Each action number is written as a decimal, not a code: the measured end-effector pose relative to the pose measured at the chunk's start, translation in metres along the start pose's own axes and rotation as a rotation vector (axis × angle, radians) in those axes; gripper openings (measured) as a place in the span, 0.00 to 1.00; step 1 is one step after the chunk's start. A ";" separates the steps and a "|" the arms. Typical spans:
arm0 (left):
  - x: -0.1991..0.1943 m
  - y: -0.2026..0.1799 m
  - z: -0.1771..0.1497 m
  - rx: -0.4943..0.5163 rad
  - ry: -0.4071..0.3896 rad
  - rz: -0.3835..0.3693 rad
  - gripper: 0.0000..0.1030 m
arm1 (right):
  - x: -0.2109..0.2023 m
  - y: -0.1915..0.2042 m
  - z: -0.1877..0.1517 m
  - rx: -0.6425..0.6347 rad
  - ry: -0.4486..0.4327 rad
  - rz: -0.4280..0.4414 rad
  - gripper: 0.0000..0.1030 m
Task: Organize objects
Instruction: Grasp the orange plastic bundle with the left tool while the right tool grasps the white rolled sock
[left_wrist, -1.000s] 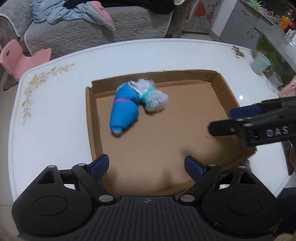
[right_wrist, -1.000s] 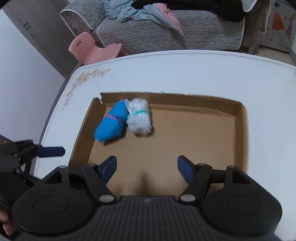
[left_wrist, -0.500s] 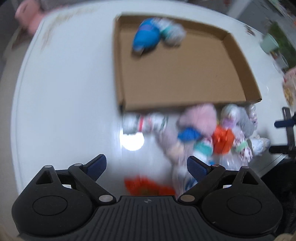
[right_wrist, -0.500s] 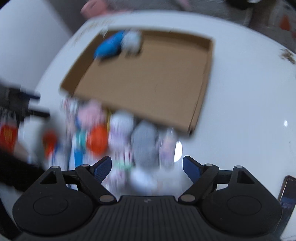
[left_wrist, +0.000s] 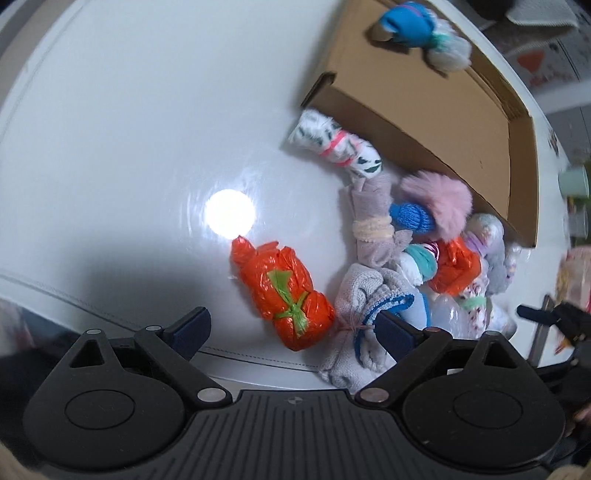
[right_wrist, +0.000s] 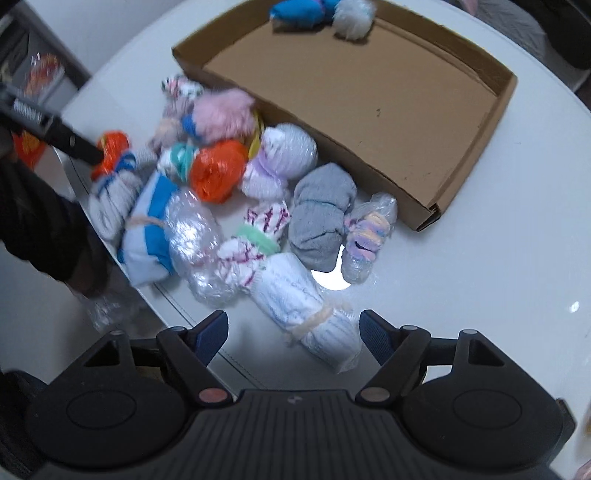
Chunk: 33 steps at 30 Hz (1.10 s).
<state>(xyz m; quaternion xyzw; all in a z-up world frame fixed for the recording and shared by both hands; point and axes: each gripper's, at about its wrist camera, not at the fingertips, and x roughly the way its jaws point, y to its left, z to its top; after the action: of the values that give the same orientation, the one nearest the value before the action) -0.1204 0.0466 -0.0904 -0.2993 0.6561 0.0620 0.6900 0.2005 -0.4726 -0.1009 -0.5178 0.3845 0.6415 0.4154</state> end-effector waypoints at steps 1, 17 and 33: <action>0.001 0.001 0.000 -0.014 0.000 -0.002 0.94 | 0.004 0.002 0.001 -0.018 0.010 -0.021 0.69; 0.011 0.003 -0.004 -0.162 -0.069 -0.084 0.89 | 0.028 0.004 -0.008 -0.042 0.057 -0.031 0.48; 0.009 -0.006 -0.006 -0.079 -0.146 0.033 0.77 | 0.036 0.002 -0.037 -0.026 0.058 -0.008 0.45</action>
<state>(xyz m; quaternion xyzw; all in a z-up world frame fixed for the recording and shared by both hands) -0.1218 0.0360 -0.0965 -0.3102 0.6060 0.1205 0.7225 0.2075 -0.5023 -0.1421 -0.5429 0.3861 0.6296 0.3998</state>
